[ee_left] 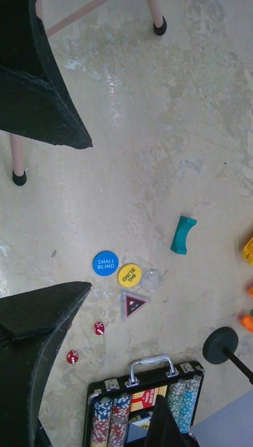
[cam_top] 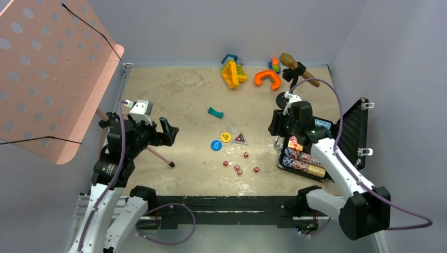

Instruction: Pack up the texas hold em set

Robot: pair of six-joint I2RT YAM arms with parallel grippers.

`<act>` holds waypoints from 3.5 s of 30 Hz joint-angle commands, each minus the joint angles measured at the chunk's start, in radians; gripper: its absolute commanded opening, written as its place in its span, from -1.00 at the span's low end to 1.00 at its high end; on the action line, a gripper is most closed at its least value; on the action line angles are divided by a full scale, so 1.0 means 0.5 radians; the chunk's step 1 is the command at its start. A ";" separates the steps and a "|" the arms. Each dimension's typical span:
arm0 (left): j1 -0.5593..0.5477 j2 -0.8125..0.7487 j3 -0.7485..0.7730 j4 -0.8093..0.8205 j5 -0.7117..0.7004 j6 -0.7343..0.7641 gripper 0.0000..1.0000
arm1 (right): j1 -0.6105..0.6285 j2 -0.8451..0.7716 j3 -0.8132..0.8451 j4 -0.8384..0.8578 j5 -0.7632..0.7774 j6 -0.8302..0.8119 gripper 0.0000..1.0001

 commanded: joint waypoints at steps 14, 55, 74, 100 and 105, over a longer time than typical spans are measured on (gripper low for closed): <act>0.016 -0.015 0.013 -0.015 -0.134 0.036 0.96 | 0.739 0.202 -0.118 -0.102 0.220 0.624 0.09; 0.016 -0.016 0.007 -0.052 -0.182 0.015 0.96 | 1.215 0.881 0.106 0.044 0.881 1.157 -0.20; 0.016 -0.013 0.009 -0.069 -0.201 0.019 0.96 | 1.233 0.923 0.147 0.013 0.897 1.125 -0.51; 0.016 -0.122 -0.045 -0.016 -0.054 0.108 0.98 | 0.339 0.138 0.122 -0.241 0.701 0.300 -1.00; 0.016 -0.132 -0.056 0.002 -0.027 0.110 0.98 | 0.036 0.061 0.131 -0.311 0.566 0.189 -1.00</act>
